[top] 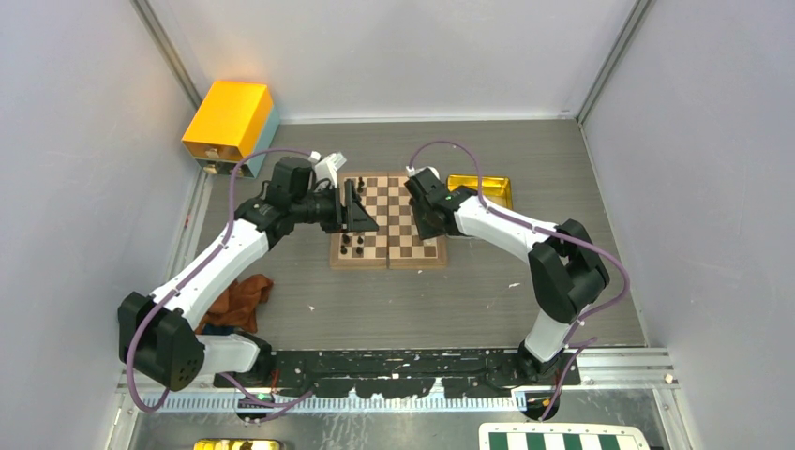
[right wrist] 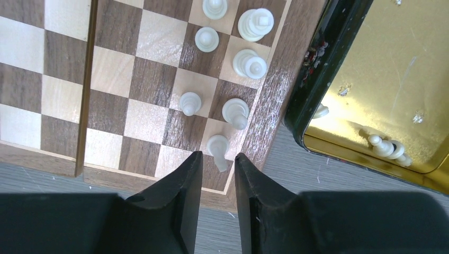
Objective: Set up the chess pieces on the board
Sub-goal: Place the chess piece on the chessboard, then adjust the storage box.
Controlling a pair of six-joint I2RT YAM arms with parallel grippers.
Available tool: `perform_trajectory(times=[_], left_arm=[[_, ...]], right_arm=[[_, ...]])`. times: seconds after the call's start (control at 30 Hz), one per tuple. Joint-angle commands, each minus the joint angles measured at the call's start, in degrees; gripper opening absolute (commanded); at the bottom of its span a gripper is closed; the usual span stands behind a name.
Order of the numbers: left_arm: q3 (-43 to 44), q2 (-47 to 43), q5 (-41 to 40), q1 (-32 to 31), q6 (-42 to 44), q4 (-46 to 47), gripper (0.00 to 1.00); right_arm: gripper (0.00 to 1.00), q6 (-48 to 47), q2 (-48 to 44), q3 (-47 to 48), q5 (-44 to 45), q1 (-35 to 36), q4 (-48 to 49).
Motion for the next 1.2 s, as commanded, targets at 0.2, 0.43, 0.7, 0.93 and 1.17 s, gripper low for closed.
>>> perform_trajectory(times=[0.2,0.43,0.7,0.93,1.17], left_arm=[[4.03,0.14,-0.73,0.27,1.49,-0.17,0.55],[7.30,3.56,-1.68,0.27,1.03,-0.29,0.56],[9.53,8.73,-0.96,0.27,-1.37,3.27,0.56],[9.68,10.76,-0.28,0.27,-0.99,3.59,0.56],[8.93,11.27,1.05,0.78,-0.47,3.55,0.56]], right_arm=[[0.38,-0.05,-7.08,9.54,3.36,-1.74,-4.90],[0.40,0.85,-7.02,10.88,3.12,-9.41,-5.76],[0.42,0.56,-0.28,12.63,2.04,-17.11,-4.36],[0.42,1.74,4.45,14.92,4.46,-23.68,-3.12],[0.42,1.43,5.34,15.60,5.67,-27.77,-2.98]])
